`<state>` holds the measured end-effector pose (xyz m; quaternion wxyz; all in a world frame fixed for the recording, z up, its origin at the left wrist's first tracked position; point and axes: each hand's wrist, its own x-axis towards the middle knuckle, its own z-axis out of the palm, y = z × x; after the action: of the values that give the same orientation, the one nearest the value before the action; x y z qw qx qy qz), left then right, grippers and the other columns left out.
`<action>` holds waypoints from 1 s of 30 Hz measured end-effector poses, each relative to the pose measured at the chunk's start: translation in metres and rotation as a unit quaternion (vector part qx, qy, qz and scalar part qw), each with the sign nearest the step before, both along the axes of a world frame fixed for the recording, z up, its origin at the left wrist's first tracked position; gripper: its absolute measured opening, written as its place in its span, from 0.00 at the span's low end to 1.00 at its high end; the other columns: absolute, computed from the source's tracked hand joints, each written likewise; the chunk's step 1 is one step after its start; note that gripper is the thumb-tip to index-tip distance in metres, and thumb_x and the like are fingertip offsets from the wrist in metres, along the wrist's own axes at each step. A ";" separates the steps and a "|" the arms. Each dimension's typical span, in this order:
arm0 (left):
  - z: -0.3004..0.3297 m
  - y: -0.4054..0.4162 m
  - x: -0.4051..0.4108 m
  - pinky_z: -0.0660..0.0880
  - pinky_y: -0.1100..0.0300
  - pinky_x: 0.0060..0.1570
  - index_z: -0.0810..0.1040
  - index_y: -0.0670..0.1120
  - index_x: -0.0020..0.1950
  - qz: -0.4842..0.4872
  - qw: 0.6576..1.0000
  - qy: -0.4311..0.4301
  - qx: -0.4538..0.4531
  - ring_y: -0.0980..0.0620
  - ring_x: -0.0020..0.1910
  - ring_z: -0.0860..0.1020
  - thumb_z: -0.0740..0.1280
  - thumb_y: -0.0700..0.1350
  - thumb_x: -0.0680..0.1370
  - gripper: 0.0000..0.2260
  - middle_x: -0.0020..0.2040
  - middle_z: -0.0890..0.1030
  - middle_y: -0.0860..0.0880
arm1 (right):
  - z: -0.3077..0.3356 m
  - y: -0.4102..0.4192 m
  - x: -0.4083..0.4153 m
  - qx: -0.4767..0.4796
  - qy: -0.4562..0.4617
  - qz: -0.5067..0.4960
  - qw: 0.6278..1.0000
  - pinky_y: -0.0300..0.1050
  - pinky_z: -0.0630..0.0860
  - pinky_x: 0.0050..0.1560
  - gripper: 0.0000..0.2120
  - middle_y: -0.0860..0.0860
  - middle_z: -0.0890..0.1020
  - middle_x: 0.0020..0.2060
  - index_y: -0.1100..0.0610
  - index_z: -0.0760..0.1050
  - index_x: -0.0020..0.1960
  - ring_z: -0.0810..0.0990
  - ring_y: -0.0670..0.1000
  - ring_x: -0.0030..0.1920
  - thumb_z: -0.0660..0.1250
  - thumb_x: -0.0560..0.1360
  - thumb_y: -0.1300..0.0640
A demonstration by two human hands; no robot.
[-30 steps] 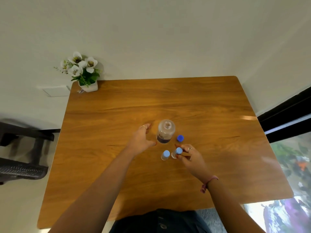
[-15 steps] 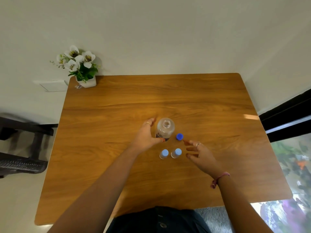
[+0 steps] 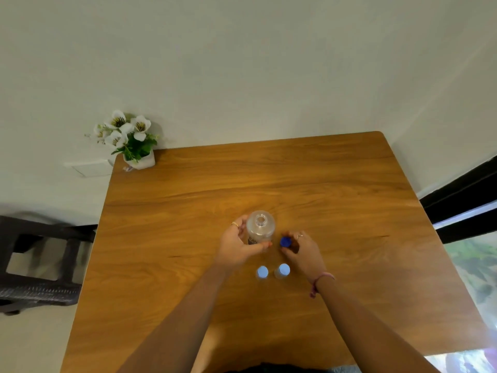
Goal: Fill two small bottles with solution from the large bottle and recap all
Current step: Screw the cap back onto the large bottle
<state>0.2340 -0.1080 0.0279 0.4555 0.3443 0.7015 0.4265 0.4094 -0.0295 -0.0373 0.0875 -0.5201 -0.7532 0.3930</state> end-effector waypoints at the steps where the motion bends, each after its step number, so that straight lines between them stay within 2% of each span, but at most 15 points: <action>1: 0.004 0.002 0.000 0.71 0.77 0.52 0.72 0.52 0.59 0.016 1.000 -0.002 0.006 0.62 0.57 0.76 0.80 0.38 0.63 0.29 0.54 0.78 0.61 | 0.001 0.001 0.001 0.003 0.001 -0.003 1.000 0.46 0.74 0.60 0.19 0.50 0.77 0.56 0.53 0.73 0.62 0.76 0.49 0.56 0.70 0.72 0.56; 3: 0.020 0.009 -0.001 0.70 0.76 0.53 0.73 0.53 0.58 0.034 0.999 0.001 0.030 0.65 0.56 0.76 0.80 0.39 0.63 0.29 0.54 0.79 0.61 | 0.011 0.008 0.001 0.000 0.028 -0.026 0.999 0.45 0.75 0.59 0.19 0.48 0.77 0.55 0.52 0.74 0.62 0.76 0.48 0.57 0.70 0.72 0.56; 7: 0.063 0.031 -0.005 0.70 0.76 0.51 0.74 0.54 0.56 0.040 0.994 0.027 0.095 0.64 0.54 0.78 0.80 0.39 0.63 0.27 0.53 0.80 0.59 | 0.068 0.042 -0.004 -0.018 0.159 -0.079 0.984 0.32 0.76 0.49 0.18 0.48 0.75 0.53 0.55 0.76 0.60 0.78 0.47 0.56 0.71 0.71 0.60; 9: 0.089 0.044 -0.008 0.71 0.75 0.52 0.74 0.54 0.58 0.036 0.991 0.047 0.124 0.64 0.55 0.77 0.81 0.41 0.62 0.28 0.55 0.79 0.58 | 0.114 0.064 -0.009 -0.012 0.223 -0.062 0.973 0.33 0.76 0.49 0.17 0.50 0.76 0.54 0.54 0.76 0.60 0.79 0.47 0.55 0.71 0.72 0.62; 12: 0.132 0.062 -0.008 0.72 0.74 0.51 0.72 0.58 0.57 0.032 0.986 0.075 0.147 0.65 0.55 0.76 0.81 0.45 0.62 0.29 0.55 0.78 0.61 | 0.191 0.089 -0.015 -0.011 0.315 -0.017 0.949 0.37 0.78 0.52 0.19 0.52 0.80 0.54 0.52 0.75 0.60 0.81 0.47 0.53 0.71 0.71 0.62; 15: 0.170 0.077 -0.007 0.72 0.76 0.43 0.70 0.58 0.59 0.039 0.982 0.088 0.164 0.63 0.54 0.75 0.81 0.46 0.62 0.31 0.53 0.76 0.63 | 0.260 0.104 -0.019 0.014 0.349 0.048 0.936 0.40 0.78 0.53 0.21 0.51 0.82 0.53 0.52 0.74 0.61 0.82 0.48 0.52 0.72 0.70 0.62; 18: 0.198 0.086 -0.003 0.71 0.79 0.38 0.70 0.57 0.59 0.039 0.977 0.094 0.187 0.63 0.54 0.75 0.80 0.46 0.63 0.30 0.53 0.76 0.62 | 0.311 0.114 -0.021 0.048 0.376 0.088 0.921 0.40 0.79 0.51 0.19 0.51 0.83 0.51 0.55 0.74 0.57 0.83 0.48 0.50 0.73 0.68 0.64; 21: 0.221 0.092 0.002 0.72 0.79 0.36 0.70 0.57 0.59 0.037 0.973 0.104 0.204 0.63 0.53 0.75 0.80 0.46 0.63 0.30 0.52 0.76 0.62 | 0.349 0.122 -0.018 0.090 0.362 0.132 0.918 0.39 0.79 0.52 0.16 0.46 0.84 0.48 0.53 0.76 0.53 0.83 0.46 0.49 0.73 0.67 0.63; 24: 0.238 0.096 0.007 0.72 0.78 0.36 0.70 0.58 0.59 0.040 0.969 0.103 0.220 0.63 0.52 0.75 0.80 0.46 0.63 0.30 0.52 0.76 0.63 | 0.380 0.128 -0.011 0.126 0.319 0.188 0.921 0.40 0.78 0.54 0.15 0.46 0.84 0.50 0.51 0.78 0.54 0.82 0.45 0.51 0.73 0.68 0.60; 27: 0.249 0.098 0.014 0.72 0.79 0.35 0.70 0.57 0.59 0.042 0.966 0.110 0.231 0.62 0.51 0.75 0.79 0.45 0.64 0.29 0.52 0.76 0.61 | 0.405 0.134 -0.005 0.184 0.249 0.245 0.919 0.40 0.79 0.53 0.15 0.44 0.81 0.52 0.49 0.78 0.56 0.80 0.44 0.52 0.71 0.70 0.57; 30: 0.256 0.099 0.022 0.74 0.75 0.36 0.70 0.56 0.62 0.041 0.964 0.122 0.231 0.58 0.53 0.76 0.79 0.46 0.64 0.30 0.54 0.77 0.59 | 0.424 0.139 -0.003 0.221 0.167 0.297 0.914 0.38 0.78 0.52 0.15 0.40 0.79 0.52 0.45 0.77 0.56 0.79 0.41 0.52 0.70 0.71 0.56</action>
<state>0.2563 -0.0086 0.2834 0.2564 0.4605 0.6479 0.5499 0.4066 0.1094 0.3869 0.2042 -0.1668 -0.9149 0.3057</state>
